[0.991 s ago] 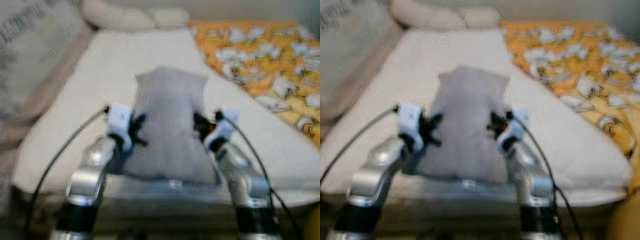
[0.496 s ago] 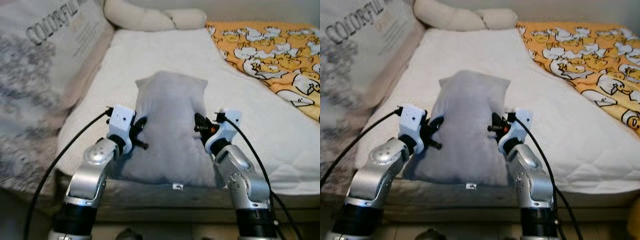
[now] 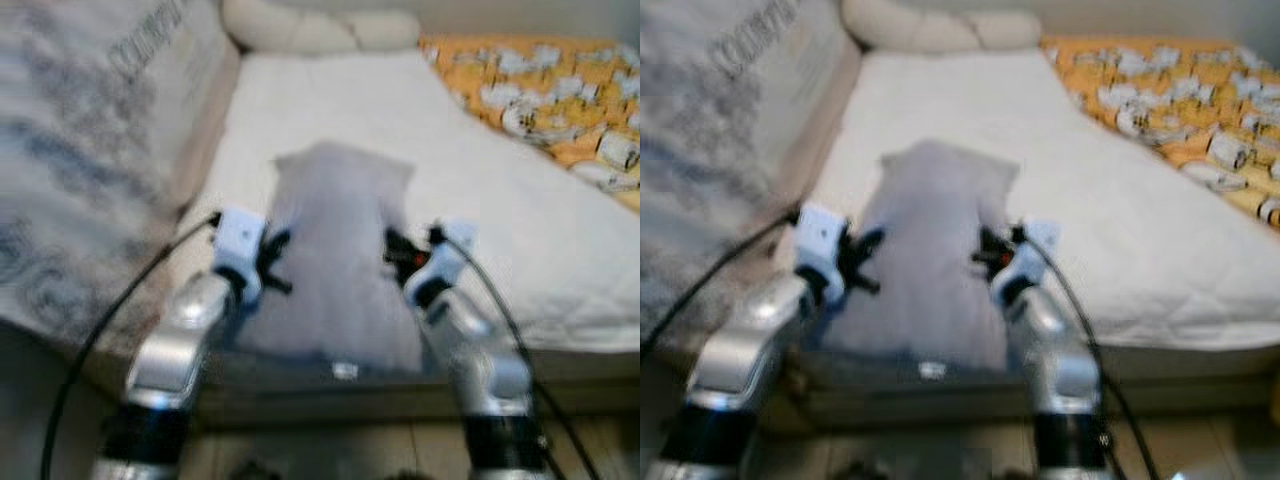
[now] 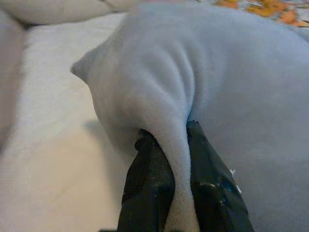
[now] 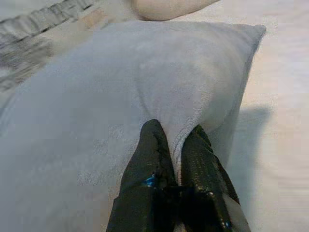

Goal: Clean up the room

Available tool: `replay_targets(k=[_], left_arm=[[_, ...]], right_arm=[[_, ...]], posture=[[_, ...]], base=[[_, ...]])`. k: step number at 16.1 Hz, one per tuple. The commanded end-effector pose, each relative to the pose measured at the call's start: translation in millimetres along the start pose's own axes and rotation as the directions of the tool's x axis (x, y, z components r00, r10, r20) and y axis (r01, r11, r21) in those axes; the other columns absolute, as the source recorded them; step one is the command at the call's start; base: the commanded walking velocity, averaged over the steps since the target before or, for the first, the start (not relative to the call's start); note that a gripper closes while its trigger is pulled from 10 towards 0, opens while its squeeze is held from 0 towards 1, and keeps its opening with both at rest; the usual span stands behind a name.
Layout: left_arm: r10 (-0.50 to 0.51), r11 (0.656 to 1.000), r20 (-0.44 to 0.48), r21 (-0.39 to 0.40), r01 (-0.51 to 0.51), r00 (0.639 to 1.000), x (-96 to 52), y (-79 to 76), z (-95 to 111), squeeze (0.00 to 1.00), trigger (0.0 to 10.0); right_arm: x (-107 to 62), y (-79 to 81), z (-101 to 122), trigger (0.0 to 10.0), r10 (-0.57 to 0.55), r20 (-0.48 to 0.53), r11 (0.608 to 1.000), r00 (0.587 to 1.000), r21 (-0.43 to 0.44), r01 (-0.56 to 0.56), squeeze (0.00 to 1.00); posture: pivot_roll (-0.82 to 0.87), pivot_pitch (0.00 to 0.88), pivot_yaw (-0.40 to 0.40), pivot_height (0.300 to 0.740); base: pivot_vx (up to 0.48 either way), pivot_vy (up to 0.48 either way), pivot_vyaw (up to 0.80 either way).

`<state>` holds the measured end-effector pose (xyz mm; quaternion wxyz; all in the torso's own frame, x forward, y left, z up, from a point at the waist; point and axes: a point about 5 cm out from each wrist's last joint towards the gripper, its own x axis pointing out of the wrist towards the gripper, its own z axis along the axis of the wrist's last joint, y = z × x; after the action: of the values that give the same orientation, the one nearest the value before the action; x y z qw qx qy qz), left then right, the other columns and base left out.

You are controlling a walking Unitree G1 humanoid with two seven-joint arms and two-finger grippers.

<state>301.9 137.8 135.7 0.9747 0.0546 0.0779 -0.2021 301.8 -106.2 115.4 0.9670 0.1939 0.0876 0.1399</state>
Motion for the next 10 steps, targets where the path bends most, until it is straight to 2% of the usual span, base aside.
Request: replay_targets(k=[1, 4, 8, 10], left_arm=[[0.012, 1.000, 0.044, -0.004, -0.012, 0.999, 1.1, -0.4, 10.8, 0.00, 10.0], [0.018, 1.000, 0.067, 0.012, -0.019, 0.998, 2.5, 3.2, 14.8, 0.00, 10.0], [0.018, 1.000, 0.067, 0.014, -0.019, 0.998, 3.5, 5.5, 16.5, 0.00, 10.0], [0.027, 0.999, 0.063, 0.017, -0.028, 0.998, 2.3, 7.1, 14.8, 0.00, 10.0]], right_arm=[[-1.2, -4.8, 6.3, 10.0, -0.016, 0.018, 1.000, 1.000, 0.006, 0.016, 0.00], [-1.1, -5.8, 4.2, 10.0, -0.007, 0.006, 1.000, 1.000, 0.008, 0.007, 0.00], [0.2, 0.3, 4.3, 10.0, 0.041, -0.015, 0.999, 0.999, -0.026, -0.041, 0.00], [2.1, 1.4, 0.1, 10.0, 0.053, -0.043, 0.998, 0.998, -0.043, -0.055, 0.00]], posture=[[-0.03, 0.000, 0.031, 0.740], [-0.03, 0.000, 0.034, 0.740], [-0.03, 0.000, 0.030, 0.740], [-0.03, 0.000, 0.026, 0.740]], base=[[0.000, 0.000, 0.00], [0.000, 0.000, 0.00], [0.287, 0.000, 0.00], [0.300, 0.000, 0.74]])
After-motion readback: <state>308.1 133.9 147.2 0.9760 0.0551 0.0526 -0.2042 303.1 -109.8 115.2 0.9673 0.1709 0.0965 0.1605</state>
